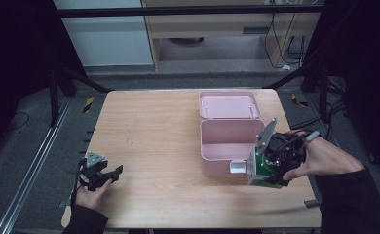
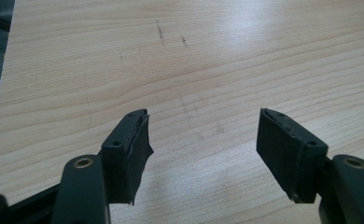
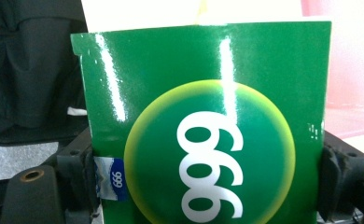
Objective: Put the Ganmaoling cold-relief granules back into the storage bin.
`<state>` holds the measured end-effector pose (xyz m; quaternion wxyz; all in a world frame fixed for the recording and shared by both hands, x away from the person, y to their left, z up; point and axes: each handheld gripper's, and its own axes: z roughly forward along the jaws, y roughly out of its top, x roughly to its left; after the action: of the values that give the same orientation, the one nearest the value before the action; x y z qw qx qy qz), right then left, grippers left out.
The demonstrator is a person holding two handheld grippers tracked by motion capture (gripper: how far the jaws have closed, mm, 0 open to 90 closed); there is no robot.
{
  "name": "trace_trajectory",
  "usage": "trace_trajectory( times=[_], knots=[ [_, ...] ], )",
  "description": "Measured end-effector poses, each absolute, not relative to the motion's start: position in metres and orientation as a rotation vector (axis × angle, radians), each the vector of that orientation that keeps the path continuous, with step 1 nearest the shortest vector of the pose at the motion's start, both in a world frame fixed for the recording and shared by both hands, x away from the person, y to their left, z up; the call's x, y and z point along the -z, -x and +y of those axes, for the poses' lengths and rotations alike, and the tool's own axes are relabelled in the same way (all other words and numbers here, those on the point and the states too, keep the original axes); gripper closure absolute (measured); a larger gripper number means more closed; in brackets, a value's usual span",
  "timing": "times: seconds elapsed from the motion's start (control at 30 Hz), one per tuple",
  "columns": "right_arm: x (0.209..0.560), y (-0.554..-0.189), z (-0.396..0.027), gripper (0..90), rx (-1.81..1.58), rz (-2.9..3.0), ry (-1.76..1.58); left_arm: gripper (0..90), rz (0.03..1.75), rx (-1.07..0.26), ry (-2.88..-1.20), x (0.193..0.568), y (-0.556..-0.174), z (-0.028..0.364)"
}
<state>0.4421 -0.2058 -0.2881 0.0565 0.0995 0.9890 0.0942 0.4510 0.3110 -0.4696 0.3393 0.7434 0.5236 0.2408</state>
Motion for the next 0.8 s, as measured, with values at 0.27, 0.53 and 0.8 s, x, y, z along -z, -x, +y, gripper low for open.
trace_trajectory(
  times=[0.27, 0.53, 0.8],
  knots=[
    [0.28, -0.454, -0.205, 16.0, -0.296, 2.989, -0.302, 33.9, 1.364, -0.627, -1.938, 0.47, -0.451, 0.311],
    [0.274, -0.469, -0.207, 16.1, -0.305, 2.98, -0.309, 33.9, 1.365, -0.627, -1.938, 0.47, -0.452, 0.311],
    [0.271, -0.486, -0.207, 16.1, -0.305, 2.978, -0.297, 33.9, 1.366, -0.628, -1.936, 0.471, -0.452, 0.311]
  ],
)
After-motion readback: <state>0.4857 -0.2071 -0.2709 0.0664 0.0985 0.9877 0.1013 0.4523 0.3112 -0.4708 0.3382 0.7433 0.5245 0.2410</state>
